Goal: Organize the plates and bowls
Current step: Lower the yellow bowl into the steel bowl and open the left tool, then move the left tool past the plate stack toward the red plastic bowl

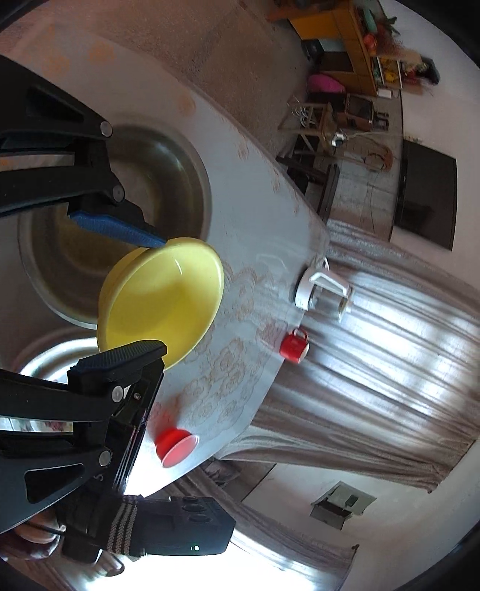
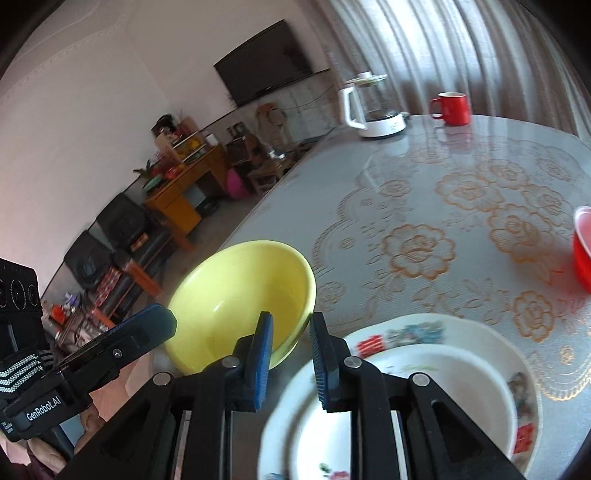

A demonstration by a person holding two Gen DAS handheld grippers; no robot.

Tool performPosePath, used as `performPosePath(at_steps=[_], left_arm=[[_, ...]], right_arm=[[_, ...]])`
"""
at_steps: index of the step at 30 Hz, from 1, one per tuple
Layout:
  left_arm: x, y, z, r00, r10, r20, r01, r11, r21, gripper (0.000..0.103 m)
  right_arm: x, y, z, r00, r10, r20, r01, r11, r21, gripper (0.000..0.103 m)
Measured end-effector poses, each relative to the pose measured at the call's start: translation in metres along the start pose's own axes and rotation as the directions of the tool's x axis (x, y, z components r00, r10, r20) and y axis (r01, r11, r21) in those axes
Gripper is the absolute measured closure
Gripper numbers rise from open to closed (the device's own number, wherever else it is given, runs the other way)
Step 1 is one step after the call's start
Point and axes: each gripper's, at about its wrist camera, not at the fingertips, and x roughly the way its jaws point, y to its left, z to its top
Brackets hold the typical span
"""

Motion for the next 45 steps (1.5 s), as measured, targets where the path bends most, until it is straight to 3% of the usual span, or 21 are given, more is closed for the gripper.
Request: performPosePath(at_steps=[9, 12, 13, 14, 18, 24, 45], left_arm=[[-0.013, 0.048, -0.024, 0.996, 0.093, -0.006, -0.093, 0.993, -0.067, 0.066], [-0.007, 0.057, -0.031, 0.991, 0.128, -0.045, -0.131, 0.989, -0.074, 0.075], [-0.005, 0.058, -0.033, 0.992, 0.114, -0.056, -0.118, 0.990, -0.079, 0.085], [-0.003, 0.059, -0.035, 0.992, 0.101, -0.069, -0.107, 0.991, -0.083, 0.087], [0.002, 0.055, -0.041, 0.985, 0.154, -0.081, -0.159, 0.986, -0.058, 0.087], [-0.005, 0.052, -0.040, 0.983, 0.176, -0.049, -0.178, 0.984, -0.028, 0.087], [-0.010, 0.017, -0.043, 0.973, 0.228, -0.041, -0.225, 0.973, 0.059, 0.084]], right_arm=[[0.034, 0.040, -0.019, 0.996, 0.020, -0.090, -0.027, 0.996, -0.084, 0.084], [0.044, 0.046, -0.025, 0.993, 0.010, -0.118, -0.022, 0.995, -0.100, 0.084], [0.047, 0.049, -0.027, 0.992, 0.003, -0.125, -0.017, 0.994, -0.107, 0.082], [0.049, 0.050, -0.028, 0.992, -0.002, -0.128, -0.013, 0.994, -0.112, 0.081], [0.054, 0.062, -0.033, 0.990, 0.000, -0.143, -0.023, 0.988, -0.156, 0.081], [0.054, 0.068, -0.038, 0.991, -0.024, -0.135, -0.002, 0.982, -0.188, 0.083], [0.018, 0.041, -0.040, 0.999, 0.010, -0.042, -0.013, 0.997, -0.082, 0.073]])
